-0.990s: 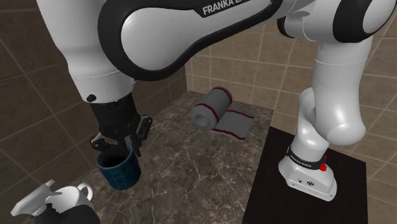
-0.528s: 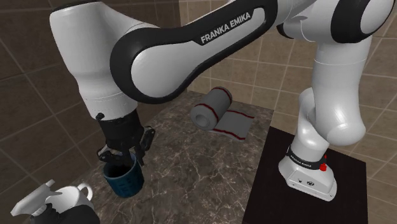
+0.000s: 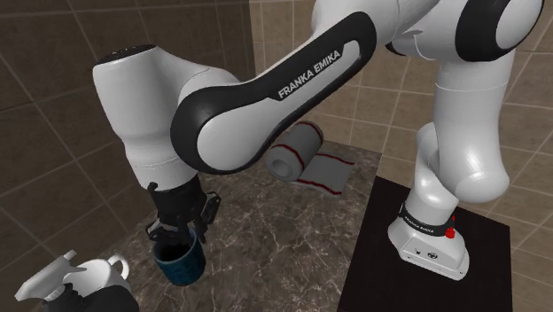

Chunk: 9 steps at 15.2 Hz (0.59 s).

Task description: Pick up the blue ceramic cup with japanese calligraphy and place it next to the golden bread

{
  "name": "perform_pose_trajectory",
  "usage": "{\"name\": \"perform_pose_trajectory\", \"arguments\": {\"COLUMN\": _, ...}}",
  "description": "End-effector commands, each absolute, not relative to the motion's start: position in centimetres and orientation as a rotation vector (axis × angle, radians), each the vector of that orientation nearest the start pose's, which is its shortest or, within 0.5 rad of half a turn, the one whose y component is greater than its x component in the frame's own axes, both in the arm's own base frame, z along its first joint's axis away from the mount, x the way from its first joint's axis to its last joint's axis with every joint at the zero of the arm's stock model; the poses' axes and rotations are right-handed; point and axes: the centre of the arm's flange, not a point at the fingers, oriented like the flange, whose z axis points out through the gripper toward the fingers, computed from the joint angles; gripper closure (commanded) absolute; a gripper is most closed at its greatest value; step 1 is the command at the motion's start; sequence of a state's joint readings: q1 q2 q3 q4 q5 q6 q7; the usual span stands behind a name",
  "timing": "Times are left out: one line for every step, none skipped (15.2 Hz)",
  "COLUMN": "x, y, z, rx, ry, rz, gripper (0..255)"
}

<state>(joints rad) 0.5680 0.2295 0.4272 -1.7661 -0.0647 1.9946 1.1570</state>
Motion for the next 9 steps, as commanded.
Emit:
{"name": "perform_pose_trajectory", "arguments": {"x": 35.5, "y": 51.1, "z": 43.3, "rx": -3.098, "ry": 0.228, "rz": 0.032, "gripper": 255}}
{"name": "perform_pose_trajectory", "arguments": {"x": 35.5, "y": 51.1, "z": 42.7, "rx": -3.098, "ry": 0.228, "rz": 0.032, "gripper": 255}}
{"name": "perform_pose_trajectory", "arguments": {"x": 35.5, "y": 51.1, "z": 42.2, "rx": -3.098, "ry": 0.228, "rz": 0.032, "gripper": 255}}
{"name": "perform_pose_trajectory", "arguments": {"x": 35.5, "y": 51.1, "z": 41.7, "rx": -3.098, "ry": 0.228, "rz": 0.032, "gripper": 255}}
{"name": "perform_pose_trajectory", "arguments": {"x": 35.5, "y": 51.1, "z": 41.2, "rx": -3.098, "ry": 0.228, "rz": 0.032, "gripper": 255}}
{"name": "perform_pose_trajectory", "arguments": {"x": 35.5, "y": 51.1, "z": 40.6, "rx": -3.098, "ry": 0.228, "rz": 0.032, "gripper": 255}}
{"name": "perform_pose_trajectory", "arguments": {"x": 35.5, "y": 51.1, "z": 40.1, "rx": -3.098, "ry": 0.228, "rz": 0.032, "gripper": 255}}
{"name": "perform_pose_trajectory", "arguments": {"x": 35.5, "y": 51.1, "z": 39.6, "rx": -3.098, "ry": 0.228, "rz": 0.032, "gripper": 255}}
{"name": "perform_pose_trajectory", "arguments": {"x": 35.5, "y": 51.1, "z": 39.0, "rx": -3.098, "ry": 0.228, "rz": 0.032, "gripper": 255}}
